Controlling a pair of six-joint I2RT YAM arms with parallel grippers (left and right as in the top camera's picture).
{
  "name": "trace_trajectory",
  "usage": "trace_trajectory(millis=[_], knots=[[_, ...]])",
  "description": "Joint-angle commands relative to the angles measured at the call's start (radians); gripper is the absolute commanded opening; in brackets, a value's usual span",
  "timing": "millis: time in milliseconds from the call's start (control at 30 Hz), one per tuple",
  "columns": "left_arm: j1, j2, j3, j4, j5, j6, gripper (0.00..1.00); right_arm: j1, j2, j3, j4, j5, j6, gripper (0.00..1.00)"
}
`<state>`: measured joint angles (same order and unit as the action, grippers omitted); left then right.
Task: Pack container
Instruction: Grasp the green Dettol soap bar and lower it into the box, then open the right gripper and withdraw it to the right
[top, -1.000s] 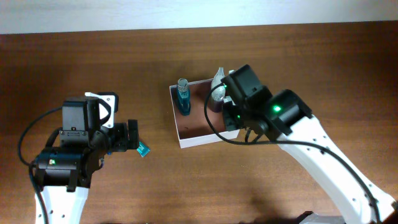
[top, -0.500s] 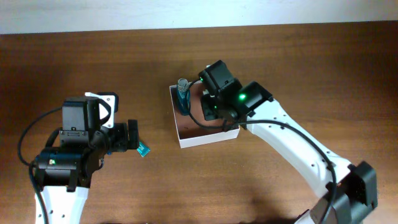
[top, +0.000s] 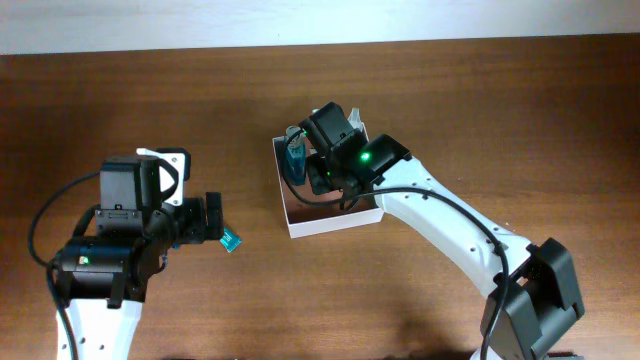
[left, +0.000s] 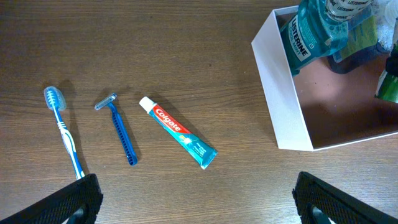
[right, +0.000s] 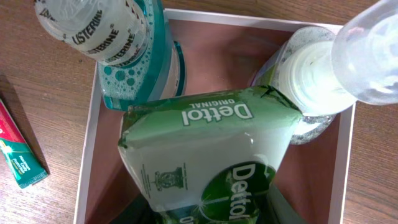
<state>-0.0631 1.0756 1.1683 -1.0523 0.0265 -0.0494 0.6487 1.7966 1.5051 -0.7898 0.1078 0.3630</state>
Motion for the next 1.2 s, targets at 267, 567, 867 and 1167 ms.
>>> trace_trajectory(millis=[267, 567, 867, 1167], knots=[[0.000, 0.000, 0.011, -0.001, -0.004, -0.010, 0.99, 0.006, 0.004, 0.014, 0.005, 0.006, 0.001, 0.65], [0.001, 0.000, 0.011, -0.004, -0.004, -0.010, 0.99, 0.025, -0.032, 0.015, -0.032, 0.021, 0.003, 0.64], [0.000, 0.000, 0.011, -0.007, -0.004, -0.010, 0.99, -0.023, -0.319, 0.016, -0.156, 0.332, 0.140, 0.71], [0.001, 0.000, 0.011, -0.007, -0.004, -0.010, 0.99, -0.485, -0.436, 0.014, -0.338, 0.038, 0.114, 0.99]])
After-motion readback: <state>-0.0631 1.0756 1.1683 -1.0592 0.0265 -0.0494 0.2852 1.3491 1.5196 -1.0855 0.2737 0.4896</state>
